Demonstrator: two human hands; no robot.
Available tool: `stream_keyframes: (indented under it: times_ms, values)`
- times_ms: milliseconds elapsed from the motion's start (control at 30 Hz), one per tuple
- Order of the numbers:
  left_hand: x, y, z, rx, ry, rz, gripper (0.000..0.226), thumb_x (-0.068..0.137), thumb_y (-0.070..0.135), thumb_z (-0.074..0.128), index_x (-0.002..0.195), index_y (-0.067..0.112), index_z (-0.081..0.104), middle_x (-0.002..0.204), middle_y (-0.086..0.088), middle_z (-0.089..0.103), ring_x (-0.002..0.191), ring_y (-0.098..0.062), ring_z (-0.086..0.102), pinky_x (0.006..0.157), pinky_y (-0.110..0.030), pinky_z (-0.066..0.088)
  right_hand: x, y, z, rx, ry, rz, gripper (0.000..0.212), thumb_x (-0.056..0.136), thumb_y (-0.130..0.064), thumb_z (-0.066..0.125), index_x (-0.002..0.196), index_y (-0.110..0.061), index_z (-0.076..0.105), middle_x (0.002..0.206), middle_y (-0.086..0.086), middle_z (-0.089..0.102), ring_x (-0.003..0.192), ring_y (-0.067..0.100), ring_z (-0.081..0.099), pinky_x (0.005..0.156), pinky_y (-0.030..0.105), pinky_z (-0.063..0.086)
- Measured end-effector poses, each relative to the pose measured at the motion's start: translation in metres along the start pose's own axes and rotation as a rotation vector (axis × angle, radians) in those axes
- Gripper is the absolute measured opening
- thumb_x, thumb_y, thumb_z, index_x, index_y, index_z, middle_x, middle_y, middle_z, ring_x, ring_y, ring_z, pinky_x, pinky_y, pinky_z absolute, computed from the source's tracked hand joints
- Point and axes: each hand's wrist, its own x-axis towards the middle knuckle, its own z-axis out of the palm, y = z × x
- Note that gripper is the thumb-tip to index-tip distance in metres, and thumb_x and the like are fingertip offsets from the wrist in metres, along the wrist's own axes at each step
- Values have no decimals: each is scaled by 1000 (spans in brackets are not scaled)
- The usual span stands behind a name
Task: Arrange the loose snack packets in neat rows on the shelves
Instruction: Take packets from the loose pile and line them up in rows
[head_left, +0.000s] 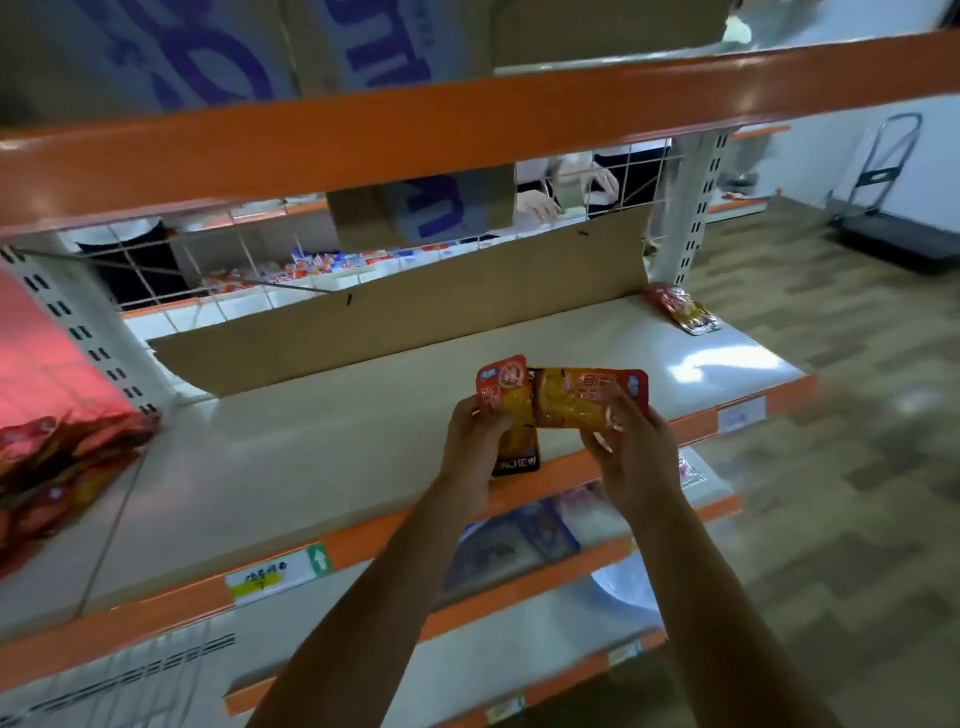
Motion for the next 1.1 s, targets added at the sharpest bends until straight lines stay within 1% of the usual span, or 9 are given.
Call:
stream_keyframes:
  times_ms: [100, 133, 267, 367, 467, 600, 700, 867, 1100]
  values:
    - [15, -1, 24, 37, -32, 0, 27, 86, 15, 66, 110, 22, 56, 106, -10, 67, 92, -25, 67, 83, -43, 55, 18, -13, -12, 136, 16, 61, 46, 73, -40, 73, 112, -19, 62, 99, 5, 73, 93, 23, 70, 77, 37, 56]
    - [22, -1, 32, 54, -40, 2, 29, 86, 15, 67, 113, 20, 56, 109, -11, 67, 95, -27, 67, 86, -44, 54, 25, -17, -16, 162, 24, 67, 47, 75, -41, 71, 114, -18, 60, 99, 6, 73, 93, 24, 70, 80, 41, 55]
    - [58, -3, 64, 127, -73, 14, 30, 86, 18, 67, 114, 20, 58, 110, -9, 67, 98, -27, 67, 92, -47, 53, 64, -30, -28, 133, 55, 130, 3, 89, -7, 54, 90, -10, 55, 63, 4, 64, 60, 17, 68, 52, 29, 54]
    - [90, -4, 87, 189, -93, 21, 27, 87, 22, 65, 113, 21, 60, 106, -7, 69, 96, -26, 67, 90, -47, 54, 96, -39, -31, -21, 118, 108, 19, 83, 9, 50, 90, -6, 57, 83, 10, 65, 75, 22, 67, 54, 28, 53]
    - [120, 0, 112, 189, -120, 28, 18, 86, 18, 67, 103, 23, 61, 102, -7, 69, 92, -26, 68, 86, -46, 55, 123, -48, -33, -19, 93, 95, 25, 86, 7, 55, 109, -1, 56, 102, 18, 65, 87, 29, 68, 63, 37, 56]
    - [148, 4, 134, 240, -147, 43, 12, 86, 21, 67, 93, 29, 61, 101, -4, 70, 90, -22, 69, 80, -41, 58, 152, -60, -42, -68, 120, 34, 34, 88, -2, 62, 121, -4, 54, 108, 19, 66, 86, 30, 70, 60, 37, 57]
    - [163, 4, 145, 277, -139, 40, 8, 91, 25, 62, 99, 25, 62, 98, -1, 70, 86, -18, 70, 70, -32, 56, 170, -62, -47, -94, 149, 17, 39, 87, -6, 65, 124, -5, 54, 109, 18, 66, 88, 32, 70, 70, 48, 59]
    - [181, 4, 165, 277, -124, 34, 16, 93, 22, 60, 108, 16, 61, 104, -5, 69, 93, -22, 68, 83, -40, 57, 201, -70, -52, -179, 179, -17, 39, 86, -7, 67, 122, -5, 52, 107, 17, 66, 89, 32, 69, 76, 53, 57]
    - [204, 0, 202, 265, -42, 20, 13, 95, 26, 57, 87, 21, 64, 95, -6, 71, 88, -22, 69, 82, -39, 55, 262, -100, -78, -372, 213, -96, 31, 89, -9, 61, 120, -12, 62, 105, 12, 68, 89, 28, 69, 79, 48, 58]
